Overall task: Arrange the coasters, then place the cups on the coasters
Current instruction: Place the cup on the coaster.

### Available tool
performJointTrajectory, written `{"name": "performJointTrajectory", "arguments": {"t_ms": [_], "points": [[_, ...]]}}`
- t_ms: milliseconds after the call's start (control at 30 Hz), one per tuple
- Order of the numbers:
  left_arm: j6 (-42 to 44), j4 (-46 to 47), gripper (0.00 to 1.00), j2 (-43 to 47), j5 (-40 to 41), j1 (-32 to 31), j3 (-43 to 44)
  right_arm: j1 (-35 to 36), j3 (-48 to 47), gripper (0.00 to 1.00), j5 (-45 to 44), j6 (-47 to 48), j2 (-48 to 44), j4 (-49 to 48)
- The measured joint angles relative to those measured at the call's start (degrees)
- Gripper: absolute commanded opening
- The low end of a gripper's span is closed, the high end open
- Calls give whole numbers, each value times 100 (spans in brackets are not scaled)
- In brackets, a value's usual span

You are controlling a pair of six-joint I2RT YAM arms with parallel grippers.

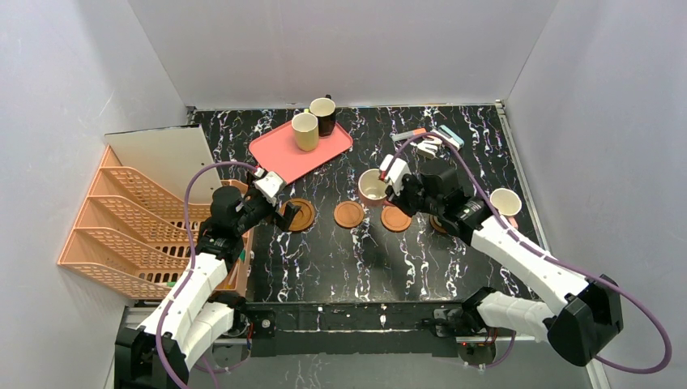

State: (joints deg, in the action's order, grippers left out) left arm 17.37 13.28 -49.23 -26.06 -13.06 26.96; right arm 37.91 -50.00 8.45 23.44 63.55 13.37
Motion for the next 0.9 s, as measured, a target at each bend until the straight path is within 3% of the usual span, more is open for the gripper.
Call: {"name": "performJointTrajectory", "arguments": {"t_ms": [467,900], "points": [[4,-2,98,39,0,15,-4,-671,216,1,-592,-197,-118,332],[20,-2,98,59,0,15,-7,-1202,216,1,-431,-437,-4,664]]}}
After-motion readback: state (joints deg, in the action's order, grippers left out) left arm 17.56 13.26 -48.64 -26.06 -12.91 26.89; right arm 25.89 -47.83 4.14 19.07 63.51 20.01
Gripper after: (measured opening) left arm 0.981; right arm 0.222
